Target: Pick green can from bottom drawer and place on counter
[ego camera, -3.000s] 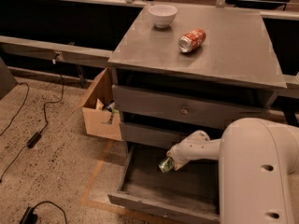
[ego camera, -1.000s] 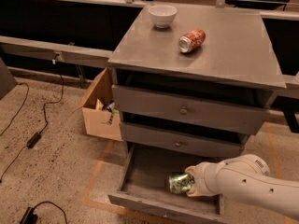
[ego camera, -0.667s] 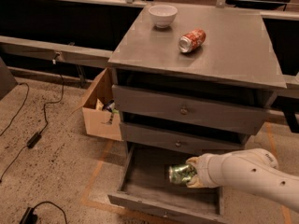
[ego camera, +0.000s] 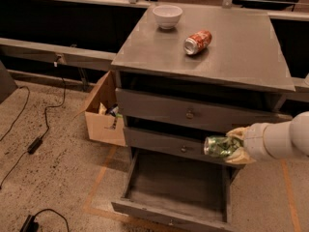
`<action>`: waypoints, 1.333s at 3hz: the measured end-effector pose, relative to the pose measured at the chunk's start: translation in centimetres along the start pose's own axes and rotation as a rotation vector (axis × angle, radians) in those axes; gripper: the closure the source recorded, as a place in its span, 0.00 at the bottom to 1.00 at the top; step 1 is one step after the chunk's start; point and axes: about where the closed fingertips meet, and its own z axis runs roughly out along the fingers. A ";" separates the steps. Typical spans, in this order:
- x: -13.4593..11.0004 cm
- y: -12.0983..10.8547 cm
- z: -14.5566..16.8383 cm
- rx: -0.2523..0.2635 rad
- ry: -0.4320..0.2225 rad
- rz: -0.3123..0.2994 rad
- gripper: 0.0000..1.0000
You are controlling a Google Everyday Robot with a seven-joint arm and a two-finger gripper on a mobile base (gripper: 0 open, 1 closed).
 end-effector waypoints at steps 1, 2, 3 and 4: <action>-0.2 -4.9 -4.4 0.001 0.012 -0.063 1.00; -1.3 -9.9 -6.9 -0.022 0.033 -0.190 1.00; -2.2 -15.1 -8.8 -0.010 0.059 -0.291 1.00; -3.3 -19.7 -10.1 0.018 0.071 -0.365 1.00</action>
Offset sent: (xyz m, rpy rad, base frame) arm 0.1061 -0.0332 0.1787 -0.2371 -0.0844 0.2953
